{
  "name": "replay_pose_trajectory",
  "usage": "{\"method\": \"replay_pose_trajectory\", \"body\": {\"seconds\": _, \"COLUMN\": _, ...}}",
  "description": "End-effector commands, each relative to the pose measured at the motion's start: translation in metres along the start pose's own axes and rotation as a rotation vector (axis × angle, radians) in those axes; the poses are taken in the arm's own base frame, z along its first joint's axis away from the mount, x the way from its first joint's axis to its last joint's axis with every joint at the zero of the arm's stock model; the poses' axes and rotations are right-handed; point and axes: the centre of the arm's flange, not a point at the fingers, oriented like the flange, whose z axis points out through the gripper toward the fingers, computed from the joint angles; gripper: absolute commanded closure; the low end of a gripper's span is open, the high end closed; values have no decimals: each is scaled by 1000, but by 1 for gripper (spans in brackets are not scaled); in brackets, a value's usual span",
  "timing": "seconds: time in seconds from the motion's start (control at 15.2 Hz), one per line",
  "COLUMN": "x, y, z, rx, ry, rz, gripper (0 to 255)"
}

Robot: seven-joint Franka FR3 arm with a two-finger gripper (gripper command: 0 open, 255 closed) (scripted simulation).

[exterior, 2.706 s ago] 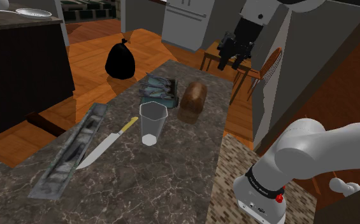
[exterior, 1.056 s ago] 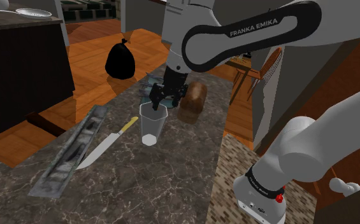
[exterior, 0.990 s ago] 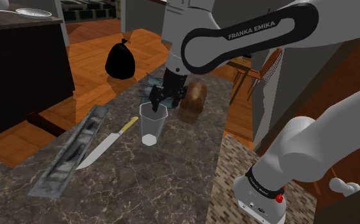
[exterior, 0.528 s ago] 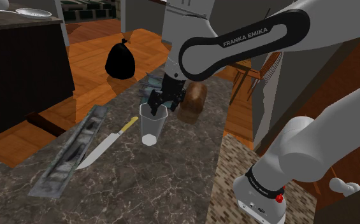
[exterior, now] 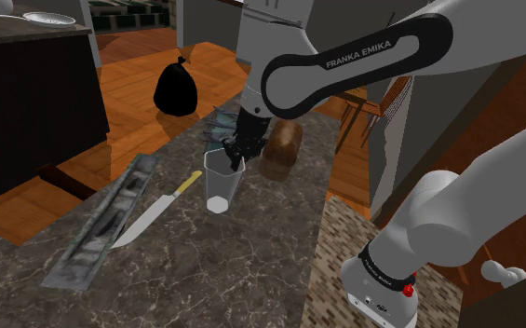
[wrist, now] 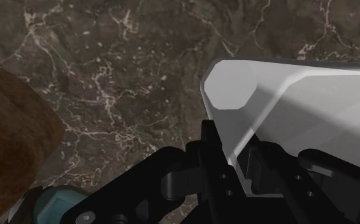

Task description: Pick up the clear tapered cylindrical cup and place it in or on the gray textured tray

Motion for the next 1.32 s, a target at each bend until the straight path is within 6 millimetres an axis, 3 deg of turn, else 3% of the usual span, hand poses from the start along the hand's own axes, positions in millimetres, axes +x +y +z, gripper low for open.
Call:
{"method": "replay_pose_trajectory", "body": {"seconds": 0.0, "x": 0, "y": 0, "z": 0, "rx": 0, "ry": 0, "rz": 0, "gripper": 255}}
{"method": "replay_pose_trajectory", "body": {"seconds": 0.33, "x": 0, "y": 0, "z": 0, "rx": 0, "ry": 0, "rz": 0, "gripper": 255}}
{"method": "replay_pose_trajectory", "body": {"seconds": 1.25, "x": 1, "y": -10, "z": -73, "rx": 0, "ry": 0, "rz": 0, "gripper": 255}}
